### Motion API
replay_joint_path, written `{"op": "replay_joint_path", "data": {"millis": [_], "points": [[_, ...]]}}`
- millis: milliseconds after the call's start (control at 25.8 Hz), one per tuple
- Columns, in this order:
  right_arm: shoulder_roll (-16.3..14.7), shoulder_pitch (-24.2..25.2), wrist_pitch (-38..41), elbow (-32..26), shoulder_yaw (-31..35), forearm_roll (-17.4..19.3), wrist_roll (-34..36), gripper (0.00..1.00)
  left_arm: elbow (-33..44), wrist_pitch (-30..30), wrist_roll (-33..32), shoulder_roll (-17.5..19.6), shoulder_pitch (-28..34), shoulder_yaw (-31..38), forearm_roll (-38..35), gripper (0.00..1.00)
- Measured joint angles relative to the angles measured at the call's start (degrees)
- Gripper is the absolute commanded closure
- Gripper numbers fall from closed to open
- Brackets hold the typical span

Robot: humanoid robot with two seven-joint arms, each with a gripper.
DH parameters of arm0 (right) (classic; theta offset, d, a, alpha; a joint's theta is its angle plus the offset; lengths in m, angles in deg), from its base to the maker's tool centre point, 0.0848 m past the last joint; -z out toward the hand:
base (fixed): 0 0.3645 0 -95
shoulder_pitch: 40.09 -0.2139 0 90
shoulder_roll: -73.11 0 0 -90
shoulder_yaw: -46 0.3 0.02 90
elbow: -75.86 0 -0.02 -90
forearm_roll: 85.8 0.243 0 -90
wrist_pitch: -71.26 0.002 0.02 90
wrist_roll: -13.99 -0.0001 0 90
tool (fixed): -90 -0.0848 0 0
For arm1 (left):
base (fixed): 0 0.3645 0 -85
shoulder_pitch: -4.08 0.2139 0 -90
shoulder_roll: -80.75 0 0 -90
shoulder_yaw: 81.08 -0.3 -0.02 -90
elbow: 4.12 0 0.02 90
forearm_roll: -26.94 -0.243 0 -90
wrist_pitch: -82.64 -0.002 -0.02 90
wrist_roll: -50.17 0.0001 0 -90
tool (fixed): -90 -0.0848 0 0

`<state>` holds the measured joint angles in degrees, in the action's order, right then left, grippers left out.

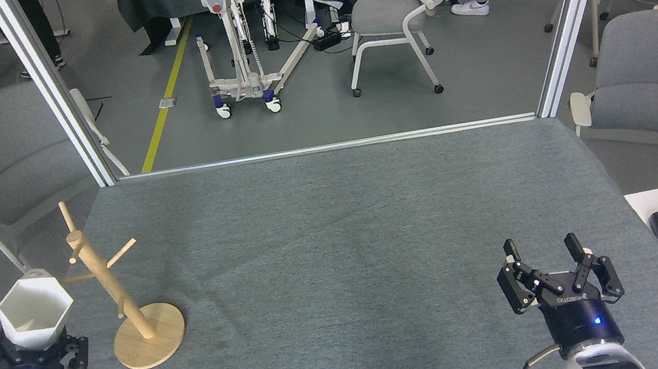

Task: Hang cup on storage rack

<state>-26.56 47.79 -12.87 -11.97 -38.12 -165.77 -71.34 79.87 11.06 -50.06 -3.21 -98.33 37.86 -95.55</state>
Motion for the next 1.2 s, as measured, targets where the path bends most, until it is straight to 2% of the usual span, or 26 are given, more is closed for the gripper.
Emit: {"op": "replay_joint_path", "data": {"millis": [426,465,542,581,697,813,1200], "points": [[-0.6,0.0,0.0,1.0,0.1,0.0,0.0,0.01,-0.1,-0.2,0.1,-2.3,0.1,-2.1,-4.3,1.0],[-0.7,0.0,0.1,1.0,0.1,0.1,0.0,0.01,-0.1,-0.5,0.1,-2.4,0.1,-2.4,-4.5,0.85],[-0.7,0.0,0.1,1.4,0.2,0.2,0.0,0.01,-0.3,-1.1,0.1,-2.6,0.1,-2.8,-4.6,0.36],[-0.8,0.0,0.1,1.9,0.2,0.3,0.0,0.01,-0.3,-1.5,0.1,-2.8,0.1,-3.0,-4.7,0.25],[-0.8,-0.2,0.1,3.0,0.3,0.5,-0.2,0.01,-0.4,-2.6,0.4,-3.1,0.2,-3.2,-4.7,0.08],[-0.9,-0.4,0.0,3.5,0.3,0.6,-0.2,0.01,-0.8,-3.0,0.9,-3.3,0.4,-3.7,-4.7,0.03],[-0.7,-1.4,0.0,3.7,0.5,0.5,0.2,0.01,-4.4,-3.1,1.2,-3.8,3.1,-4.6,-4.0,0.02]]}}
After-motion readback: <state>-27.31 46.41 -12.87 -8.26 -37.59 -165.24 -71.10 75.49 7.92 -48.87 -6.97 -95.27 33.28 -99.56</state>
